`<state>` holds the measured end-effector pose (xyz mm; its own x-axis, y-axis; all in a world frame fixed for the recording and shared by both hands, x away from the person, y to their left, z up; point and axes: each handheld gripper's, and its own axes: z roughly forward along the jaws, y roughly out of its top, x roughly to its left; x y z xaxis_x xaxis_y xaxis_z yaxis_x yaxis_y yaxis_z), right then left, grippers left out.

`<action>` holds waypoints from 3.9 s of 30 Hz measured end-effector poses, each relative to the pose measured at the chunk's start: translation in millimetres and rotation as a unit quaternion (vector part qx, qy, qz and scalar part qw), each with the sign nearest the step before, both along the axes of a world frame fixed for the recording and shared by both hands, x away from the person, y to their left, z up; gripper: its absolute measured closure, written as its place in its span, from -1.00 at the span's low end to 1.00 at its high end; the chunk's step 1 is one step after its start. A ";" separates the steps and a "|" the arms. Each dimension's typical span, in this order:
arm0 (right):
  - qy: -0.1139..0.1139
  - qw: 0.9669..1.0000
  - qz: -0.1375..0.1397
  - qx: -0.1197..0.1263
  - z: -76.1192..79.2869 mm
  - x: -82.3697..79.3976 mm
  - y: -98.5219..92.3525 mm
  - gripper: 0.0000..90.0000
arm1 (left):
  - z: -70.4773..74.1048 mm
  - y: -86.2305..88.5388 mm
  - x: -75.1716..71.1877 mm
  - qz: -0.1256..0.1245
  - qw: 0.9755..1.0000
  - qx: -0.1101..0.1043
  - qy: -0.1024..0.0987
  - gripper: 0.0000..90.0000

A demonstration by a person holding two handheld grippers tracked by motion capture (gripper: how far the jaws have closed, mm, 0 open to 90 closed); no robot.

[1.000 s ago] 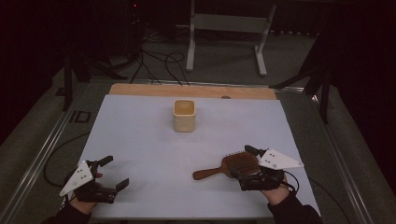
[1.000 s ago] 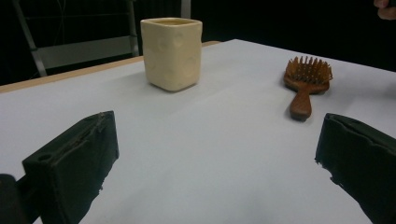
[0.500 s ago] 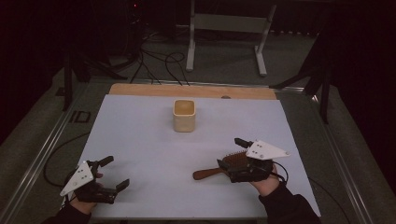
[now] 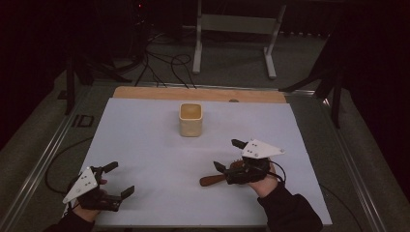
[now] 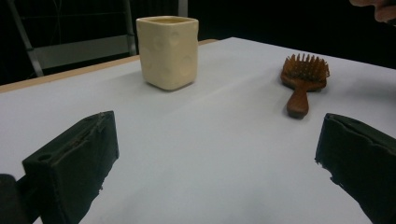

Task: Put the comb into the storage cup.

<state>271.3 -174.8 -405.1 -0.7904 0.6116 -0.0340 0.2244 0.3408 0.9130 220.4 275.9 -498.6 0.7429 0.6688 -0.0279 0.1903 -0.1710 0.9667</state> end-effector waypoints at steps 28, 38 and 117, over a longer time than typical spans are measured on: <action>0.075 0.997 0.020 -0.028 -38.0 19.2 46.3 -0.70 | 0.2 -0.4 -0.2 -0.004 1.000 0.001 0.000 -1.00; 0.098 0.994 0.012 -0.048 -54.6 25.3 53.4 -0.47 | 0.1 -0.6 -0.4 -0.004 1.000 0.002 0.000 -1.00; 0.203 0.954 0.009 -0.221 -97.3 -1.3 44.8 1.00 | -0.7 -1.9 -0.2 -0.008 1.000 0.008 0.003 -1.00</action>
